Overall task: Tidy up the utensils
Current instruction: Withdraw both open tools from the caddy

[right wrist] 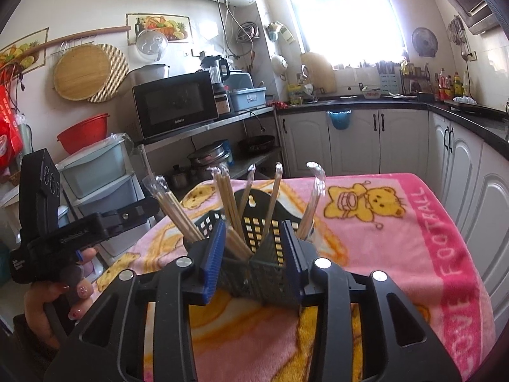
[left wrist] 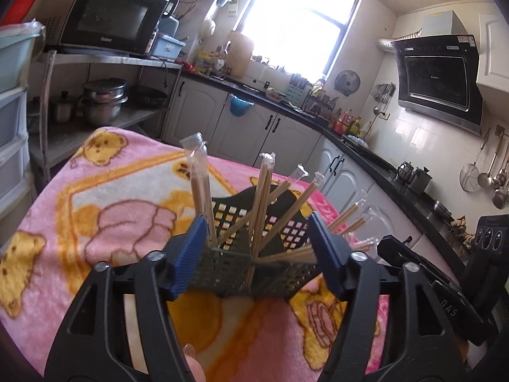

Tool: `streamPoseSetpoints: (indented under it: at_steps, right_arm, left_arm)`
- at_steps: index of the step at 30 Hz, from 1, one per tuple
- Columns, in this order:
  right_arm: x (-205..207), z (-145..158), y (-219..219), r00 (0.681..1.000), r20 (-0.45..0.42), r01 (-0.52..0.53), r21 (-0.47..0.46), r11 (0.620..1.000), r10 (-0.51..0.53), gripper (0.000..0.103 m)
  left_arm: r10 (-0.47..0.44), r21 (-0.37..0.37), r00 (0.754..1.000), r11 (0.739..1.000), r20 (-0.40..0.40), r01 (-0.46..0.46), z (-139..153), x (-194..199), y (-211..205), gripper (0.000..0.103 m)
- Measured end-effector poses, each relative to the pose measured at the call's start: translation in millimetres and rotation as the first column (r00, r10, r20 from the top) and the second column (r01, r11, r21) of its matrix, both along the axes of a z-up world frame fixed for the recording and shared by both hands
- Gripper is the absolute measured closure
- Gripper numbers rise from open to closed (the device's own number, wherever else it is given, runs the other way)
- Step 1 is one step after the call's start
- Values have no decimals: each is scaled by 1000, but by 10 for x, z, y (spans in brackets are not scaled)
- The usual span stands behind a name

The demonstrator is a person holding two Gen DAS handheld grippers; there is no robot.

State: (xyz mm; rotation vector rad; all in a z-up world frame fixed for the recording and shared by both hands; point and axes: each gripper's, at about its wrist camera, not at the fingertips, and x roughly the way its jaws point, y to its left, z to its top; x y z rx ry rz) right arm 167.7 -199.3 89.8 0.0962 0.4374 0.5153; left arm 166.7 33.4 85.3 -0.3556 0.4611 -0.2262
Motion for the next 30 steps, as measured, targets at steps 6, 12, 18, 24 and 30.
streamPoseSetpoints:
  at_steps: [6,12,18,24,30]
  right_arm:
    - [-108,-65,-7,1000,-14,-11,-22,1000,11,57]
    - [-204,-190,-22,999,-45,-14,-38,999,12,50]
    - [-278,-314,-43,997,-75,-11,-58,998,6,43]
    - [-317,-441,-62,995,-97,-1,-75,997,-7,34]
    - [-347,-592,-96,993,-114,15,-87,996,-25,25]
  left_arm:
    - [-2,19,999,1000,-32,3,-73,-147,-4,26]
    - [-8,51,997,999,-71,12,-217,-241,-22,14]
    - [-6,67,995,998,-98,13,-356,-301,-45,11]
    - [1,79,993,997,-114,8,-491,-351,-84,11]
    - [21,95,994,995,-110,-10,-645,-402,-82,11]
